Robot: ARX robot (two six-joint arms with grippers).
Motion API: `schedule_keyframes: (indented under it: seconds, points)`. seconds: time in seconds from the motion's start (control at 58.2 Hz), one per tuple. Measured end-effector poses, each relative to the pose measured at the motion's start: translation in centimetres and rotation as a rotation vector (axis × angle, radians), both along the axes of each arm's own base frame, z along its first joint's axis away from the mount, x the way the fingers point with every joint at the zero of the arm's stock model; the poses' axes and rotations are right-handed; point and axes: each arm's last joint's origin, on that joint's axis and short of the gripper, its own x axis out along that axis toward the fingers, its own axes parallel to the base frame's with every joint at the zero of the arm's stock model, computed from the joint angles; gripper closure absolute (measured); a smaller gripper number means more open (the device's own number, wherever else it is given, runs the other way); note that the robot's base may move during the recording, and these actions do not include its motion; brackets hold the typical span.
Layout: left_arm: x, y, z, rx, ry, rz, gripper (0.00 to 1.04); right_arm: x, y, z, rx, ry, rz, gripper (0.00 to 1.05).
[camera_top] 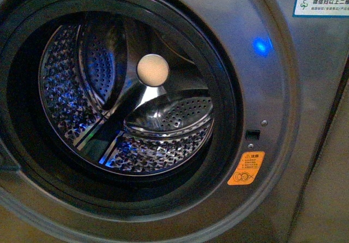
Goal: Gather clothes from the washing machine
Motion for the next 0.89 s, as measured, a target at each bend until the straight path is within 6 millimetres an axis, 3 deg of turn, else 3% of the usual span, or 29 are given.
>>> schedule_keyframes:
  seconds: [0.378,0.533,0.894]
  points:
    - [-1.8,2.1,-7.1,-0.002,-0.007,0.003,1.01,0.0,0.0,0.0,0.0,0.0,0.0,1.02]
    - [-2.2,3.2,-8.6,-0.002,-0.004,0.01,1.01,0.0,0.0,0.0,0.0,0.0,0.0,1.02]
    - [-2.9,3.2,-10.9,-0.001,-0.012,0.007,1.01,0.0,0.0,0.0,0.0,0.0,0.0,1.02]
